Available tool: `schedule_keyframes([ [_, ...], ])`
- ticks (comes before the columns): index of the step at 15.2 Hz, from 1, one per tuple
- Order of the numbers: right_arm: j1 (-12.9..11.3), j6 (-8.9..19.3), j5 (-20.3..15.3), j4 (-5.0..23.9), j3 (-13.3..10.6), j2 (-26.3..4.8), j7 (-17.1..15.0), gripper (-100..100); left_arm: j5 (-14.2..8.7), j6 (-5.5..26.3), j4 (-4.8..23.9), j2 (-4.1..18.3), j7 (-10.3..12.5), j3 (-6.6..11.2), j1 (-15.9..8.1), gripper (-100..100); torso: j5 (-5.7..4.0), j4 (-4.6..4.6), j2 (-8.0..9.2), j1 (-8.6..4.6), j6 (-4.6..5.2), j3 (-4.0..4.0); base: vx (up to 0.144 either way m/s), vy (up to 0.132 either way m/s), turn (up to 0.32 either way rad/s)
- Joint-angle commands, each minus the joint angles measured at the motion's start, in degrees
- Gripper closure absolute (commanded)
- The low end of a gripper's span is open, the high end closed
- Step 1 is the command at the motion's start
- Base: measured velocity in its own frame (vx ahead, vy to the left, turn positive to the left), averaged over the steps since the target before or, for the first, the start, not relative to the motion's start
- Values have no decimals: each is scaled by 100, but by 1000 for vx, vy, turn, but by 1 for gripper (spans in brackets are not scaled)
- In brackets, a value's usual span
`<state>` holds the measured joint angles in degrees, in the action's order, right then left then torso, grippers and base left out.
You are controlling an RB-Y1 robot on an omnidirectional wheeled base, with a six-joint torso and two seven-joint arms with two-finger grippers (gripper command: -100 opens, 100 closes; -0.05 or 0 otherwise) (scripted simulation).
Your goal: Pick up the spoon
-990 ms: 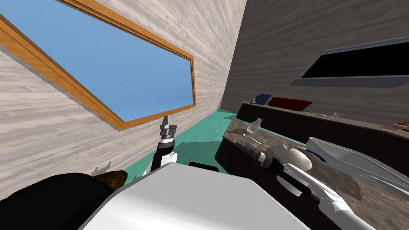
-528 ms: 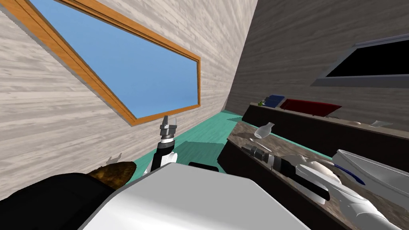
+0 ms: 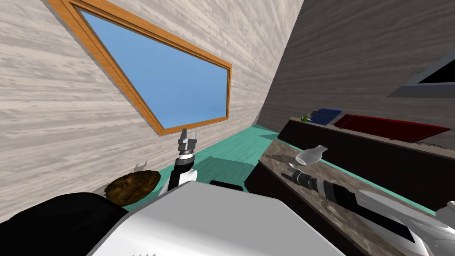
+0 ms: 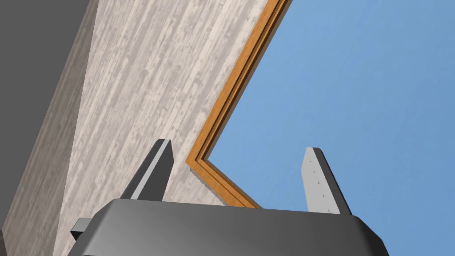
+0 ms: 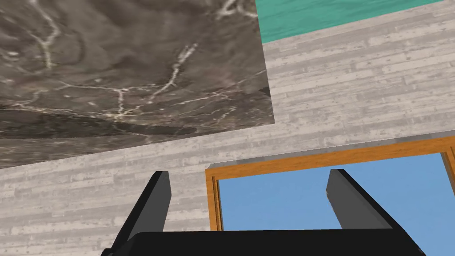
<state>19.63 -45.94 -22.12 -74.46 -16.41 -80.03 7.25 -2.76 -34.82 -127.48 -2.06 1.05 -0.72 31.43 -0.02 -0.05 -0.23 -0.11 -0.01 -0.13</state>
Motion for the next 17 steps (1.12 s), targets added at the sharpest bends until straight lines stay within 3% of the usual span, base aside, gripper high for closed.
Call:
schedule_keyframes([
  [1,-142,-8,-108,227,-130,-8,26,-100,0,0,0,0,0,0,0,0,0,0,0,0,0,0,44,-16,55],
  [2,-142,-8,-108,227,-130,-8,26,-100,0,0,0,0,0,0,0,0,-1,1,4,0,2,2,23,-10,-19],
  [4,-87,-23,-338,619,-353,-309,200,-100,0,0,0,0,0,0,0,0,0,2,10,1,-1,6,52,-15,177],
  [7,-87,-23,-338,716,-353,-309,200,-100,0,0,0,0,0,0,0,0,-1,0,1,-4,1,0,54,-27,116],
  [9,-51,-28,-449,946,-468,-433,284,-100,0,0,0,0,0,0,0,0,-2,2,8,1,1,5,41,-12,107],
  [12,83,-38,-764,1510,-817,-711,516,-100,0,0,0,0,0,0,0,0,0,-1,-6,-6,-2,-3,97,-44,229],
  [15,133,-41,-860,1746,-930,-775,585,-100,0,0,0,1,0,1,1,0,-5,-4,-17,-20,0,-10,88,-68,148],
  [17,231,-46,-1032,2057,-1142,-865,705,-100,0,0,0,0,0,1,1,0,-4,-2,-7,-13,2,-4,72,-42,127],
])
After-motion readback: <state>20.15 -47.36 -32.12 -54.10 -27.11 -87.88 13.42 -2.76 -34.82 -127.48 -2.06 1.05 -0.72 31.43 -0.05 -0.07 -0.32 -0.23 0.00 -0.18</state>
